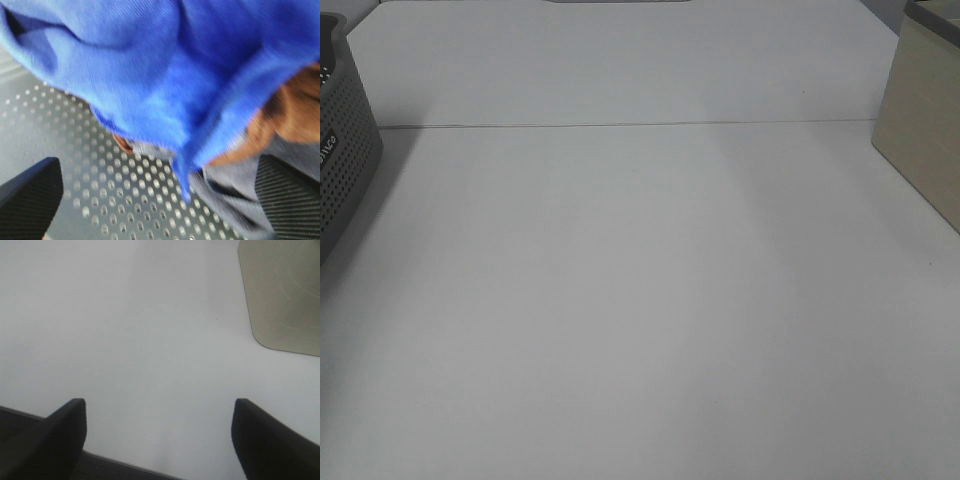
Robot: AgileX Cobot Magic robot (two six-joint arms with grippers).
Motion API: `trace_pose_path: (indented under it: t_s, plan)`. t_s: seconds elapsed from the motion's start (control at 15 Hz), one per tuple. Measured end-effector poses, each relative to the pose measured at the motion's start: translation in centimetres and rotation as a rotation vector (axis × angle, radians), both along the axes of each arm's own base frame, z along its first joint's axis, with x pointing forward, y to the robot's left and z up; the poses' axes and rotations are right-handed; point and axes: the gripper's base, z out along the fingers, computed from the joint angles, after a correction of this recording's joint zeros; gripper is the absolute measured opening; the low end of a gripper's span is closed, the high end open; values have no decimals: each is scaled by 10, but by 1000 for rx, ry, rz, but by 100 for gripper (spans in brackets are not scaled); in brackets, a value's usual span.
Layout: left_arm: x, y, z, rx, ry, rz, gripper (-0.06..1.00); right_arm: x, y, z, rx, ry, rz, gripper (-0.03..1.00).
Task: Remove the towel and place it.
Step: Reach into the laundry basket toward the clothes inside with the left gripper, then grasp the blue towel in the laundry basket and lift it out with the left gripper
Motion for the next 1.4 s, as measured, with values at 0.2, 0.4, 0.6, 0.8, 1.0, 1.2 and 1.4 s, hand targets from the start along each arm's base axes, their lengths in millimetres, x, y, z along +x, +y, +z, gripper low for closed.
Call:
trace_pose_path:
  t_s: [0.2, 0.4, 0.6, 0.8, 1.0, 1.2, 1.4]
  plan:
    - [18, 3, -16, -27, 6, 14, 99, 0, 0, 0, 0, 0, 0, 78]
    - [21, 3, -21, -40, 21, 3, 95, 0, 0, 0, 0, 0, 0, 78]
    - [18, 3, -27, -32, 99, -16, 79, 0, 0, 0, 0, 0, 0, 78]
    - [18, 2, -28, -46, 100, -14, 52, 0, 0, 0, 0, 0, 0, 78]
    - [18, 2, -29, -47, 101, -13, 18, 0, 0, 0, 0, 0, 0, 78]
    - [17, 2, -29, -48, 101, -10, 0, 0, 0, 0, 0, 0, 0, 78]
    - [17, 2, -29, -55, 105, -6, 0, 0, 0, 0, 0, 0, 0, 78]
